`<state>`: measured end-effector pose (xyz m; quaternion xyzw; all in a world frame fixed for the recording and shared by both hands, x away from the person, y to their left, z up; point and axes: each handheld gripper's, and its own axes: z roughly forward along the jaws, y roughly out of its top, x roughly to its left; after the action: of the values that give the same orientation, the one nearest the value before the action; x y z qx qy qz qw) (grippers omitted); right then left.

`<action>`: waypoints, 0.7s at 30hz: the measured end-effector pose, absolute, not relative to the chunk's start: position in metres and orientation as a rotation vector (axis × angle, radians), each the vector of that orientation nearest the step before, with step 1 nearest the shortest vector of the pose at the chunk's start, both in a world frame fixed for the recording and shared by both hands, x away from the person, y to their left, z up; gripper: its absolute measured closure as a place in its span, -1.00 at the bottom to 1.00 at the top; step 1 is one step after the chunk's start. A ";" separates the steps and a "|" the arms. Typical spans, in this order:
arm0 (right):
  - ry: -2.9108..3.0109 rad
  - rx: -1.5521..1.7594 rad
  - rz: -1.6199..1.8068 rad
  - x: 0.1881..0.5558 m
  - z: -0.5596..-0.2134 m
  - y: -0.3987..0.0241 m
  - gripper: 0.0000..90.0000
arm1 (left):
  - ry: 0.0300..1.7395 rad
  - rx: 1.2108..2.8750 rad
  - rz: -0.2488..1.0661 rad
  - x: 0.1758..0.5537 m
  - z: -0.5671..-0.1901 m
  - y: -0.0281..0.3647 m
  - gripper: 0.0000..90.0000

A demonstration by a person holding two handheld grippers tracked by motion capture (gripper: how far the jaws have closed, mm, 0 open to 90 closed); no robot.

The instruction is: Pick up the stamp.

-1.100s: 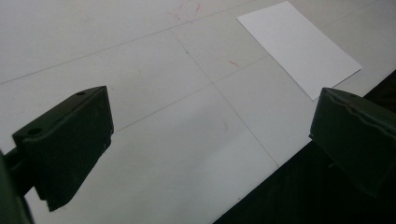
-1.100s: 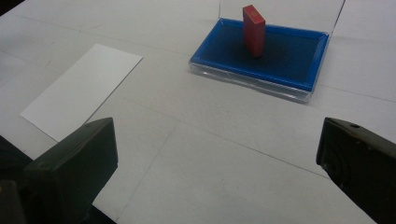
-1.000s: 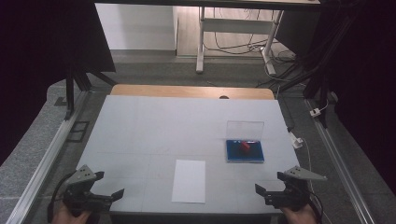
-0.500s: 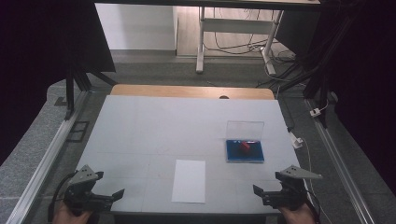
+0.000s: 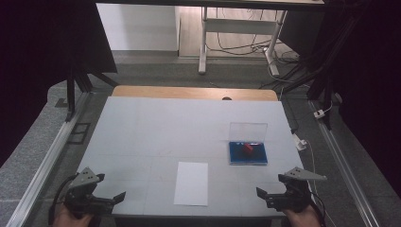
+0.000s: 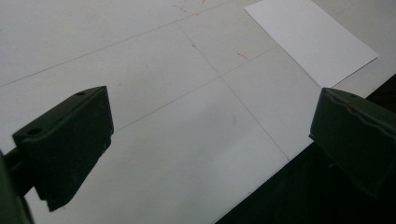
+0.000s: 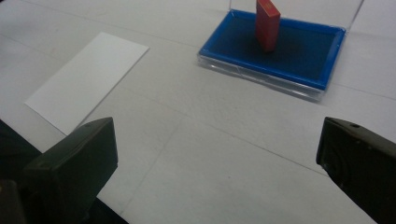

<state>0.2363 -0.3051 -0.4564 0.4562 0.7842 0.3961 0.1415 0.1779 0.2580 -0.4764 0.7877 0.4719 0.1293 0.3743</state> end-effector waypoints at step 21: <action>2.268 1.181 1.156 0.253 -0.447 -0.290 -1.00 | 1.181 2.045 0.314 0.179 -0.477 0.256 -0.99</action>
<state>0.2533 -0.2898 -0.4469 0.4150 0.7969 0.4060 0.1668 0.1786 0.2555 -0.4772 0.7974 0.4604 0.1223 0.3705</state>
